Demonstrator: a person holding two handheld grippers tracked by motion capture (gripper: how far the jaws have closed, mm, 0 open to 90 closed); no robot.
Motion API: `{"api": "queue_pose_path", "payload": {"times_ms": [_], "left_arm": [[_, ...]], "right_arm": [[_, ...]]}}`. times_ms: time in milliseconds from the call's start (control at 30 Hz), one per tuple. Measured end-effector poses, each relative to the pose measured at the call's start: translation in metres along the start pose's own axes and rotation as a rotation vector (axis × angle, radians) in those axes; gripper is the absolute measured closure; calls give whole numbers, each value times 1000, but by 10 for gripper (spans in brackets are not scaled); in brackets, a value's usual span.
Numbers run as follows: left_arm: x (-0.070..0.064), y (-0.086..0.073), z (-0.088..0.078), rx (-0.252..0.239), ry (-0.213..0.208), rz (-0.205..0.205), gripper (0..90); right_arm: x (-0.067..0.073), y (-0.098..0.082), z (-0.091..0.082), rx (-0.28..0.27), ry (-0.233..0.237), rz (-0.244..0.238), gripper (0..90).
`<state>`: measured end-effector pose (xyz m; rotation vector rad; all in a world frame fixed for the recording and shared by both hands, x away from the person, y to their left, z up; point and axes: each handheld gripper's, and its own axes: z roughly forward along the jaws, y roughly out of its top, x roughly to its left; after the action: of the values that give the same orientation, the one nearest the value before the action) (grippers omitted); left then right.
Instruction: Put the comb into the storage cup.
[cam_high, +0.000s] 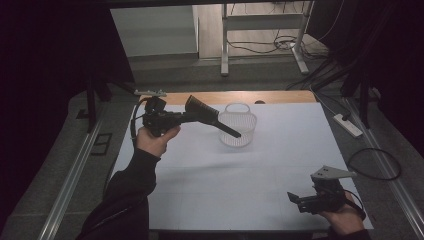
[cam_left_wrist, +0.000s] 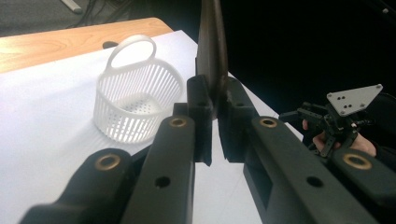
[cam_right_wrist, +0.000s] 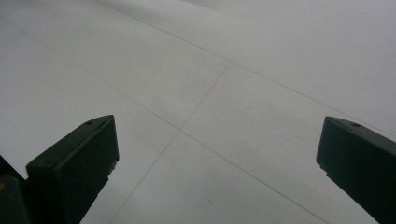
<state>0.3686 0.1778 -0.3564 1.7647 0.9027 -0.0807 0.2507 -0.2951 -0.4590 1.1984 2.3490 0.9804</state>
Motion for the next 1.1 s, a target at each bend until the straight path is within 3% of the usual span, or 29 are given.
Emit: {"api": "queue_pose_path", "payload": {"times_ms": [433, 1100], "left_arm": [[7, 15, -1, -17, 33, -13, 835], [13, 30, 15, -10, 73, -24, 835]], "right_arm": [[-4, -7, -11, 22, -31, 29, 0], [-5, -11, -17, 9, -46, 37, 0]]}}
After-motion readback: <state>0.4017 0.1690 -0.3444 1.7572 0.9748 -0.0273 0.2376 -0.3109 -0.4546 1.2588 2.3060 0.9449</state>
